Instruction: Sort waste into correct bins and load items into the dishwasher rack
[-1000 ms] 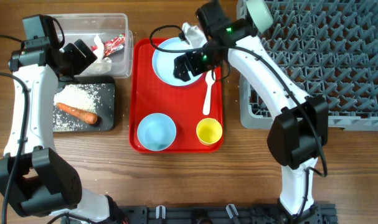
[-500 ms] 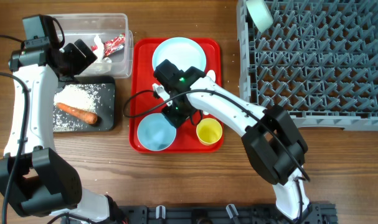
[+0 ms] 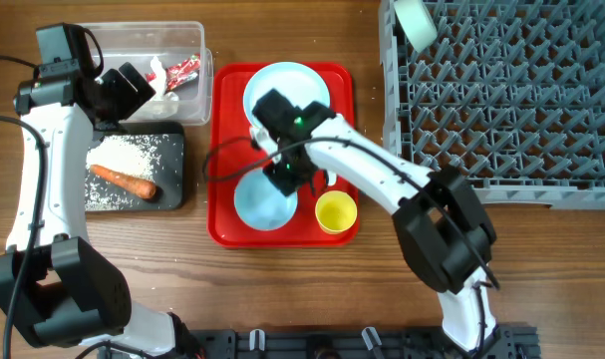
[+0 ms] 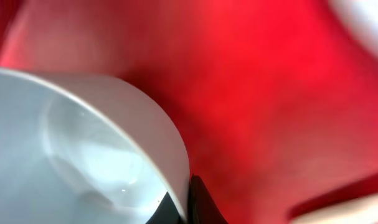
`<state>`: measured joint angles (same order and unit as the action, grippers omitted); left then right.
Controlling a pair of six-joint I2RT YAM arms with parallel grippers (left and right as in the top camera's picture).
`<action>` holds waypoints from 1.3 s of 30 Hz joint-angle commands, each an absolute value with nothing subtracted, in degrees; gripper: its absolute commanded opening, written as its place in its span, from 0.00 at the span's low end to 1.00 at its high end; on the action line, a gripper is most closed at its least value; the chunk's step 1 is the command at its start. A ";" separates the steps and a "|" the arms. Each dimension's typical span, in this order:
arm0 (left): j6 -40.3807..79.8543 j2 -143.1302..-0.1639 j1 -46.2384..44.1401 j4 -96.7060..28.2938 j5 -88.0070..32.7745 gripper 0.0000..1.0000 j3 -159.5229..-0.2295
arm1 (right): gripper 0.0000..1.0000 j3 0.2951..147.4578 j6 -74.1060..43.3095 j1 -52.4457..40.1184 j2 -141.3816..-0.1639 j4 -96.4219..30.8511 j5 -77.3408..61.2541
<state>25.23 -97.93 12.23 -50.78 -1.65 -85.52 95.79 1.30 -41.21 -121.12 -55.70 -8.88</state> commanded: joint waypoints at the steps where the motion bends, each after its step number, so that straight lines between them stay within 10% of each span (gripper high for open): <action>1: 25.76 -98.28 12.27 -50.65 -2.09 1.00 -85.34 | 0.04 103.11 -3.14 -37.91 -114.96 -56.66 0.64; 10: 25.78 -98.28 12.27 -50.65 -2.11 1.00 -85.34 | 0.04 103.98 -15.18 -26.06 -109.30 -61.01 52.62; 39: 25.78 -98.28 12.27 -50.65 -2.11 1.00 -85.34 | 0.04 100.38 -7.44 -17.89 -124.20 -48.01 78.54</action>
<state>25.23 -97.93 12.23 -50.78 -1.65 -85.49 100.62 -7.75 -18.48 -121.91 -48.69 72.12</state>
